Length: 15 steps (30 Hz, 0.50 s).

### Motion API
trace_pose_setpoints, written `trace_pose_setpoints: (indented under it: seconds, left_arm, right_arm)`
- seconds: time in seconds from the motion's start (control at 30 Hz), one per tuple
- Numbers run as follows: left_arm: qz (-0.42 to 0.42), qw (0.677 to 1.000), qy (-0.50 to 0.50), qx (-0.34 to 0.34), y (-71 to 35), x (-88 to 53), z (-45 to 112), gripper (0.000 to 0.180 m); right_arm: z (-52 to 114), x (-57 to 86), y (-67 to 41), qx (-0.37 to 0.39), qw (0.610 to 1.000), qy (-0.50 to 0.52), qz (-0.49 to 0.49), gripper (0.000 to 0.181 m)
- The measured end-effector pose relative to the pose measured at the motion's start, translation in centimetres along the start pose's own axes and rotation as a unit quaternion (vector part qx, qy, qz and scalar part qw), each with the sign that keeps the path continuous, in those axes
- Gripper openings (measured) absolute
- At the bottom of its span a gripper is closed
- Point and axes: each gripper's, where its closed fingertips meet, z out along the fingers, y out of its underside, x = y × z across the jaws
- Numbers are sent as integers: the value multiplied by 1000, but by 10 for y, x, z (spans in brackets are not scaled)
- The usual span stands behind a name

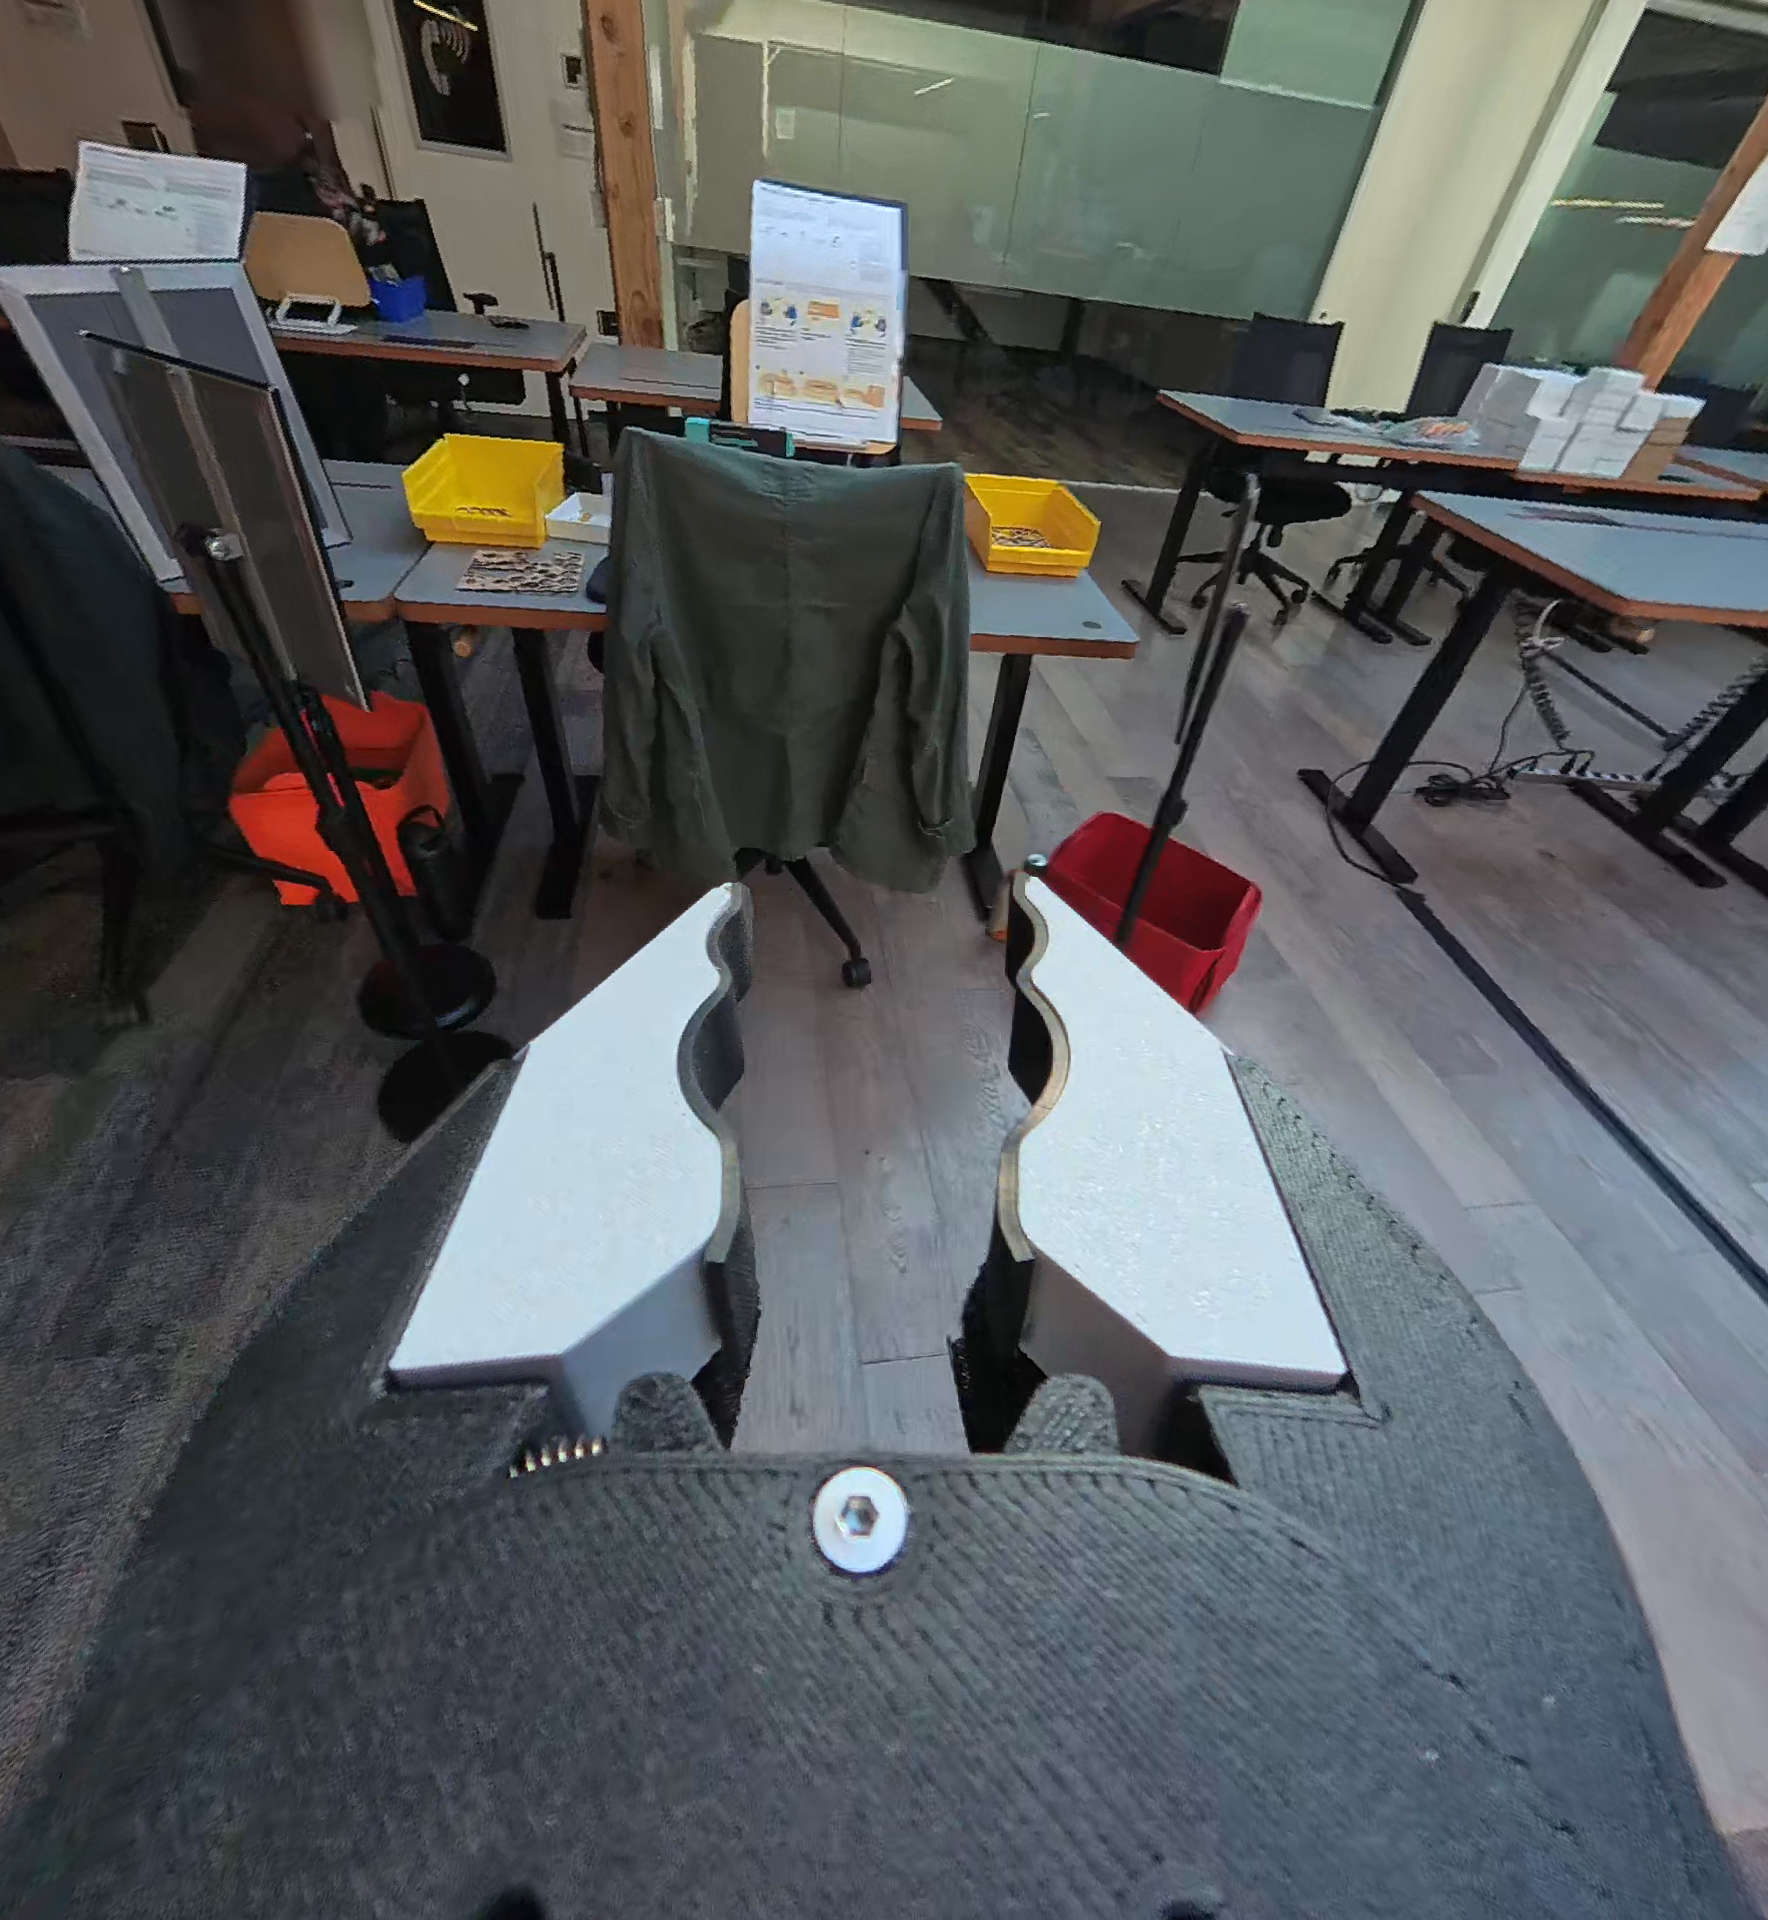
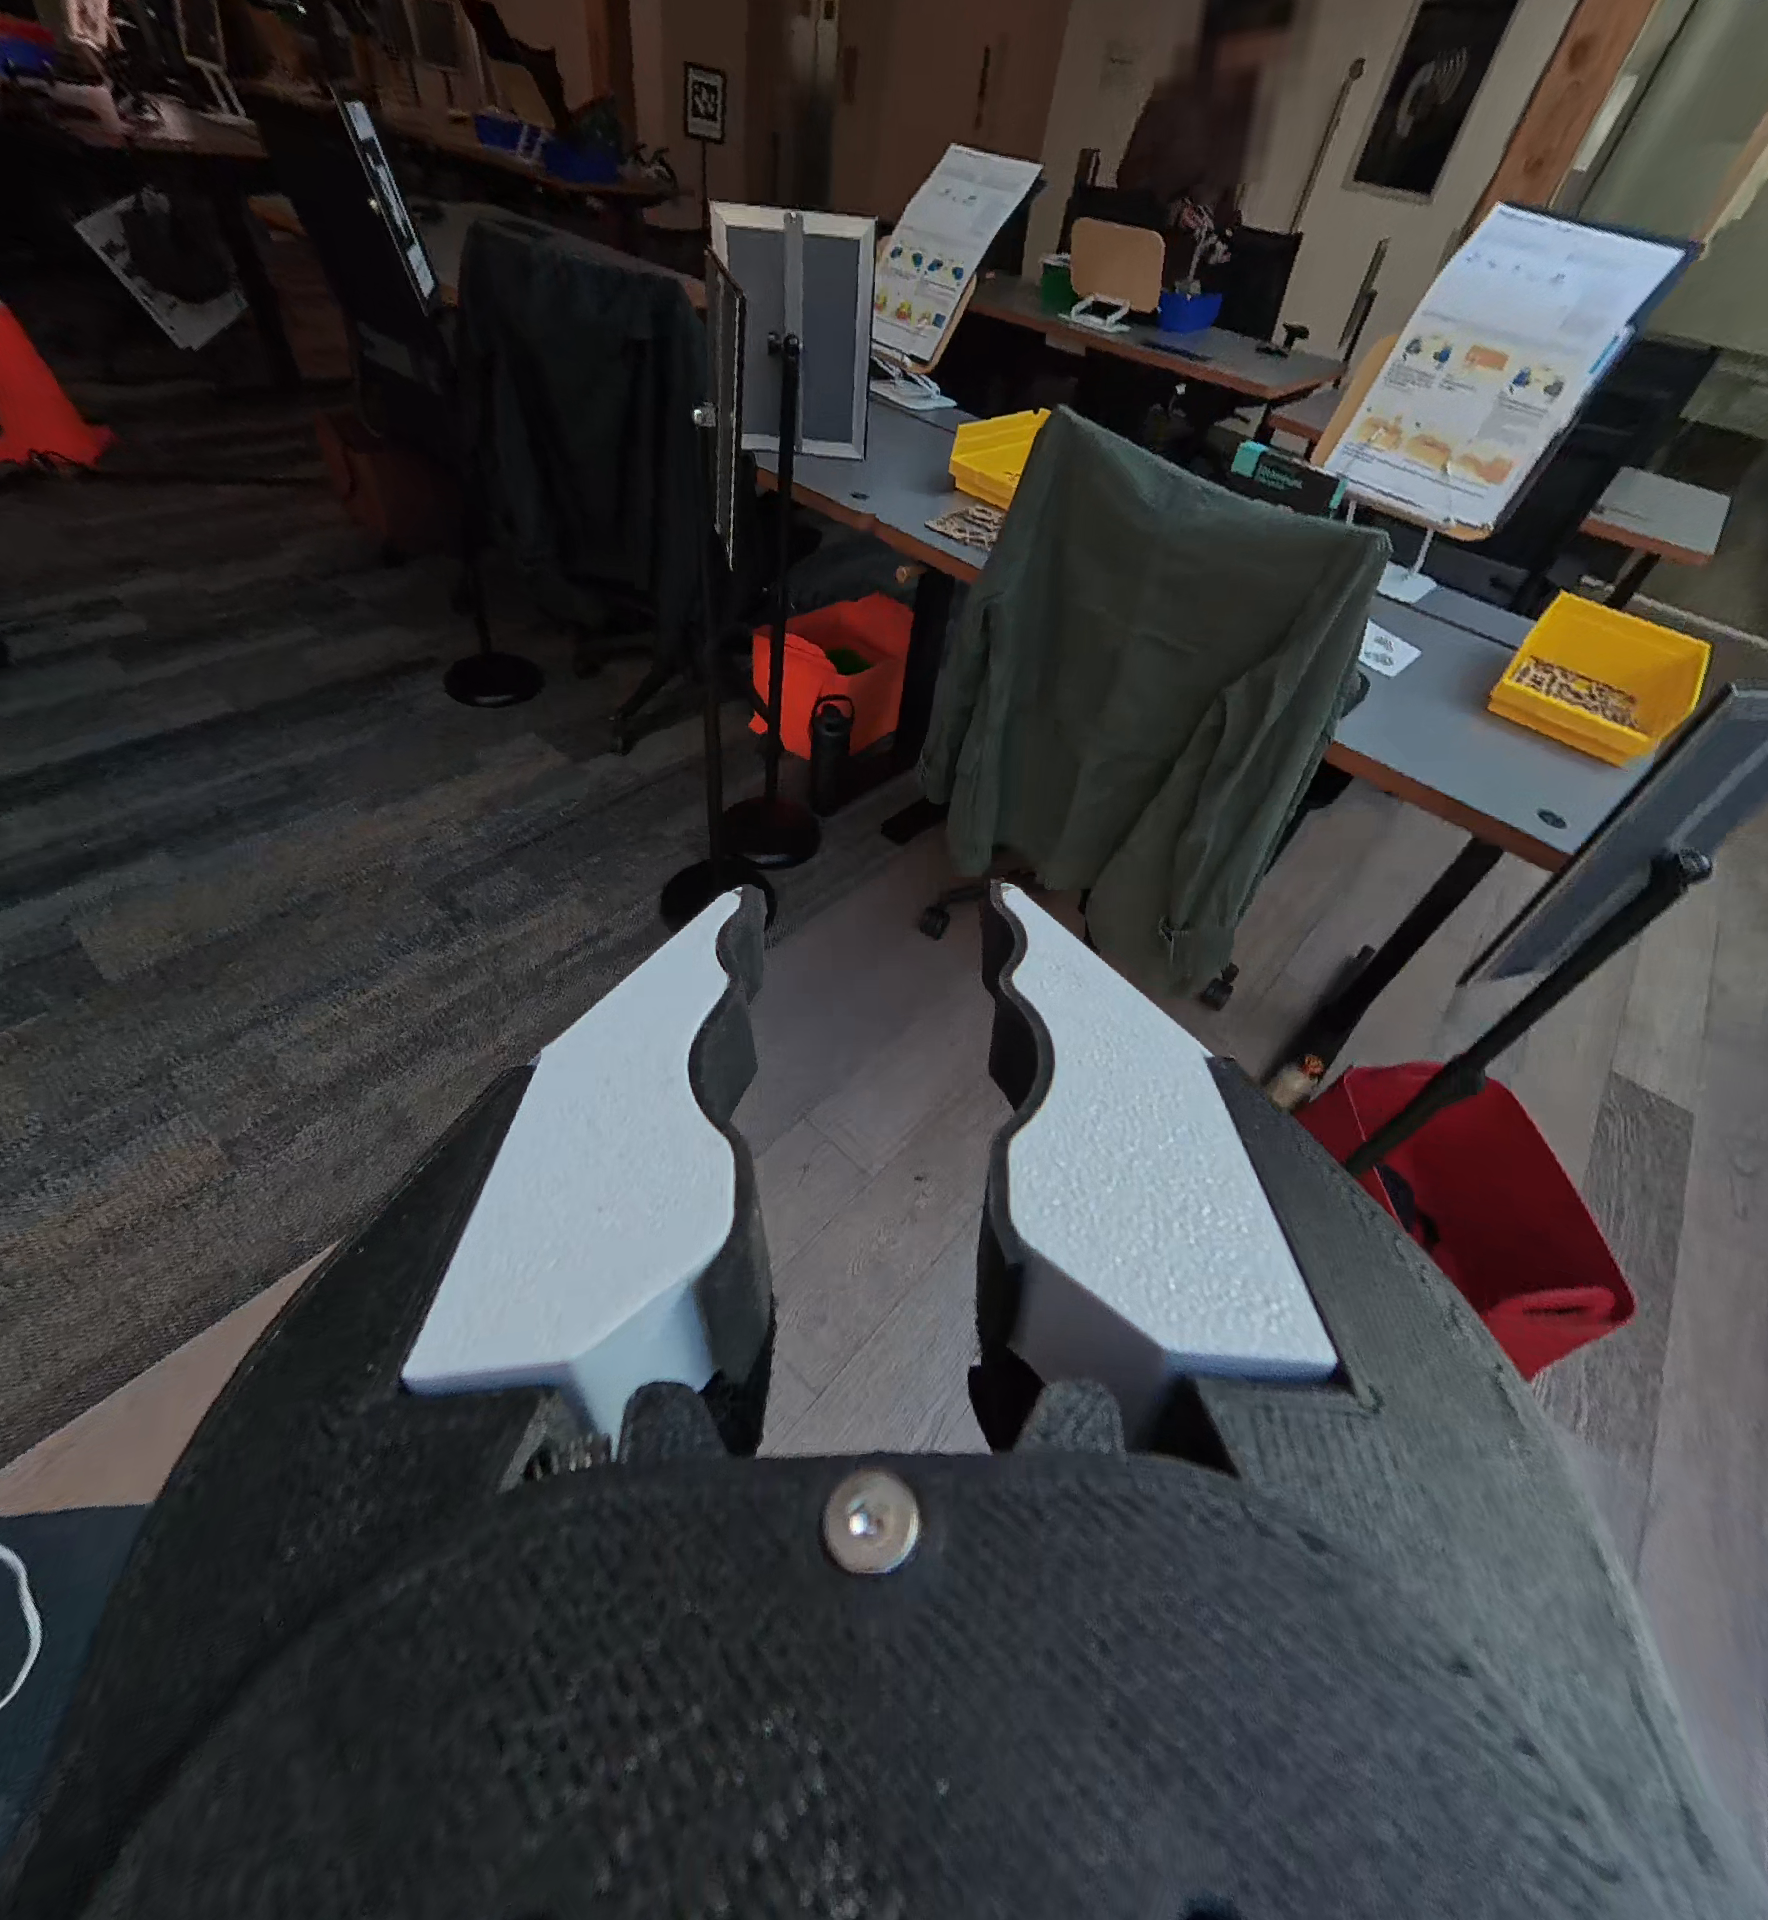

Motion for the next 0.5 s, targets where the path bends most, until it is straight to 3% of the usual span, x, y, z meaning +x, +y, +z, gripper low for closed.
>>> trace_pose_setpoints:
  seconds: [0.27, 0.4, 0.5]
  left_arm:
    - [2, 1000, -25, 8, -17, -119, 132, 44]
    - [-42, 998, 47, 2, -53, -161, 220, 37]
    - [-15, 998, 66, -1, -83, -191, 288, 34]
  right_arm:
    - [207, 32, -21, 32, 999, -1, 6, 36]
    - [285, 47, -50, 34, 999, -8, -16, 35]
    - [335, 78, -68, 29, 998, 31, -50, 34]
